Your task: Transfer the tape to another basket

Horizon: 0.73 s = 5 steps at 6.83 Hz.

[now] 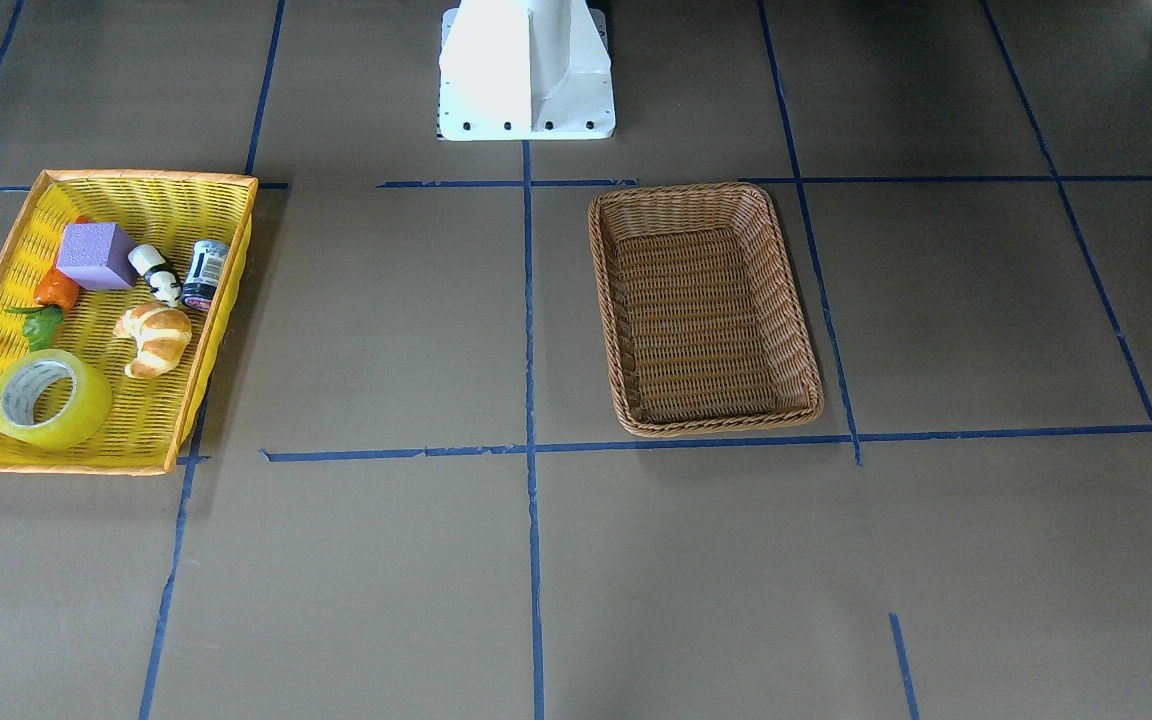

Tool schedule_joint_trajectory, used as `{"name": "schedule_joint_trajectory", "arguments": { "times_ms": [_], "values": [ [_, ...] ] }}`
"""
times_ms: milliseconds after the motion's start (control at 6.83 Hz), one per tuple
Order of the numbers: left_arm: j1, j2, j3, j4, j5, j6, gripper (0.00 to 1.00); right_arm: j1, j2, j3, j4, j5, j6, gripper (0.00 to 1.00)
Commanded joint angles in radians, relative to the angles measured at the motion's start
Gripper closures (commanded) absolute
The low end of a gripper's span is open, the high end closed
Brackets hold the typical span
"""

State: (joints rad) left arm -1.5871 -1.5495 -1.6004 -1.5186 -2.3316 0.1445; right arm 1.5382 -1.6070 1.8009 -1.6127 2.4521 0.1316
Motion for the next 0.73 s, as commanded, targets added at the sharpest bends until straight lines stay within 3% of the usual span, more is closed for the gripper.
{"name": "schedule_joint_trajectory", "arguments": {
  "times_ms": [0,293,585],
  "values": [
    [0.001,0.000,0.005,0.000,0.000,0.001,0.00,-0.151,-0.004,0.026,0.135,-0.049,0.255,0.00],
    [0.001,0.000,0.008,0.000,0.000,0.001,0.00,-0.264,0.002,-0.068,0.375,-0.099,0.402,0.00],
    [0.001,-0.001,0.007,0.000,0.000,0.001,0.00,-0.383,0.010,-0.156,0.581,-0.208,0.564,0.00]
  ]
}}
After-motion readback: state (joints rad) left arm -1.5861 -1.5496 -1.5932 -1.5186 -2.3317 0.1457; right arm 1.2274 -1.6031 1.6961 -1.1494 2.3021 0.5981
